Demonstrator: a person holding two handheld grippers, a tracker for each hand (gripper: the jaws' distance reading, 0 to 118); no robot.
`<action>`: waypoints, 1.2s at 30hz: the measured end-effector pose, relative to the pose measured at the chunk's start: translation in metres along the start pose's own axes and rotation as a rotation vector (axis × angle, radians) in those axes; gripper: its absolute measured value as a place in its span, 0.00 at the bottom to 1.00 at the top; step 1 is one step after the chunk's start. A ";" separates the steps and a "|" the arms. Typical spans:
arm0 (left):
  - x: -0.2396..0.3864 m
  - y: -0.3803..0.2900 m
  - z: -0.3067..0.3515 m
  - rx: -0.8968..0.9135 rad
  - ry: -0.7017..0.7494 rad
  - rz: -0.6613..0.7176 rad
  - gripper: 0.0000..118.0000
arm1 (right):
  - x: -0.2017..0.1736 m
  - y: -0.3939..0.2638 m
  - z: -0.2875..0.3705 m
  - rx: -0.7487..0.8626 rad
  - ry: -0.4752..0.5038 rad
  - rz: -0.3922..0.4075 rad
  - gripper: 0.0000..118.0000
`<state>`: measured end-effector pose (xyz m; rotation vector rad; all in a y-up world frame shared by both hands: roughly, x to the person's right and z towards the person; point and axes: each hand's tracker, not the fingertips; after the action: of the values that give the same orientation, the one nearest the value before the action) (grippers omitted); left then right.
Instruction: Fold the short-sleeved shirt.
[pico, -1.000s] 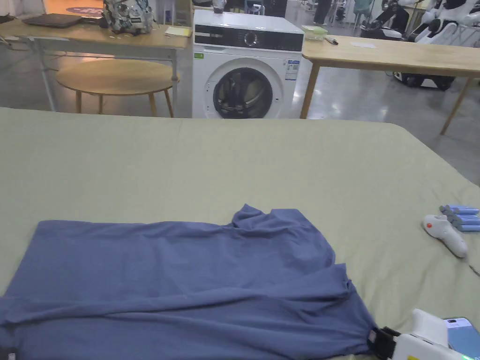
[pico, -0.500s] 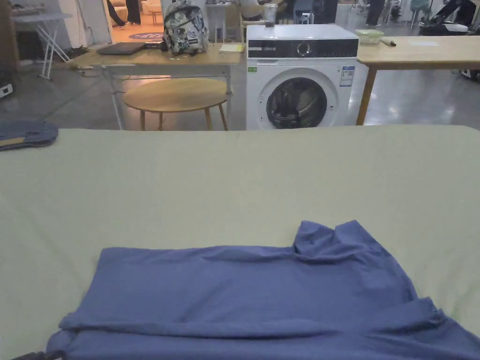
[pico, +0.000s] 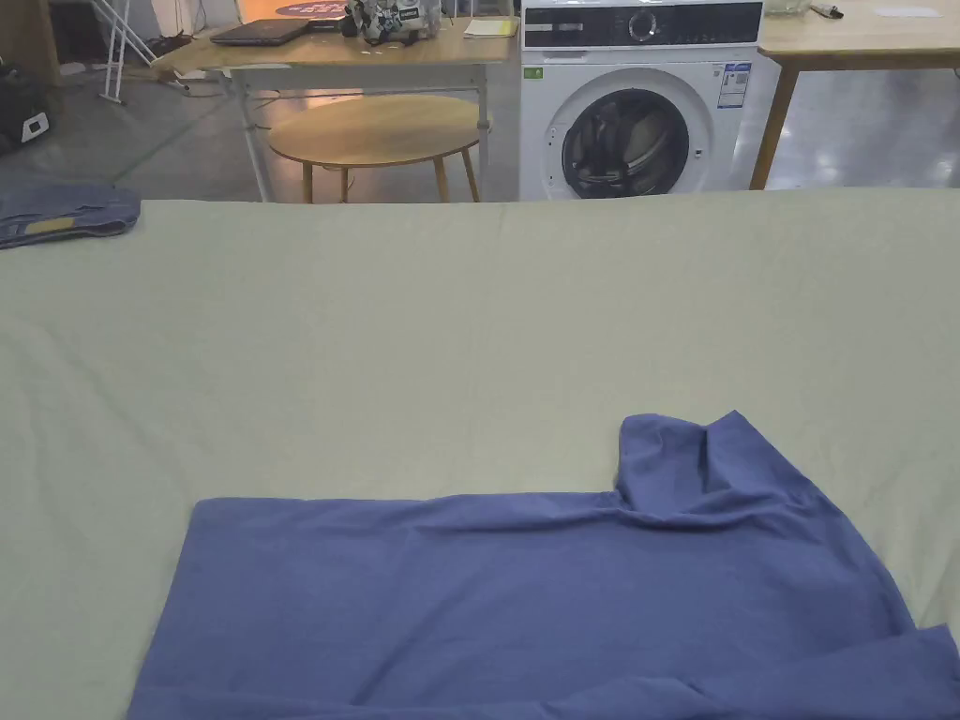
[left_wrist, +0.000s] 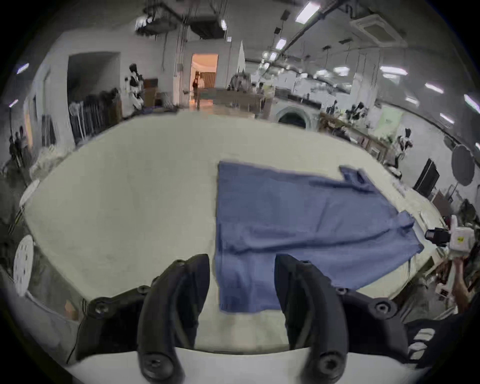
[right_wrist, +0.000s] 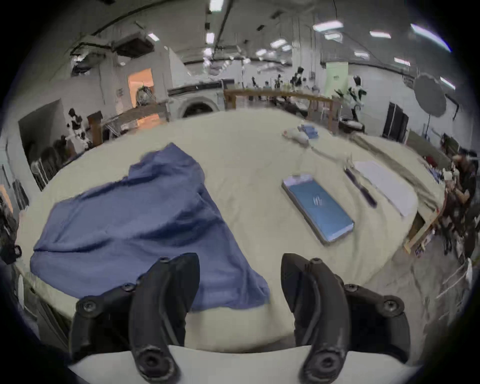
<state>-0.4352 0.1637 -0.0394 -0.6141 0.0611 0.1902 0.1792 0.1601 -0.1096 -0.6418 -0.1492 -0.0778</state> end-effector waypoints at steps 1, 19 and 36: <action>0.006 0.007 0.005 0.048 -0.009 -0.015 0.43 | -0.007 0.007 0.005 0.042 0.025 0.026 0.58; 0.046 0.112 -0.061 0.031 -0.064 -0.097 0.44 | -0.081 0.052 -0.006 0.144 0.344 0.103 0.00; -0.001 0.148 -0.295 -0.352 0.051 0.024 0.00 | -0.046 0.067 -0.045 -0.013 0.289 0.082 0.29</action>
<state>-0.4649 0.1117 -0.3638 -0.9700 0.0849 0.2100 0.1468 0.1882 -0.1924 -0.6420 0.1566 -0.0922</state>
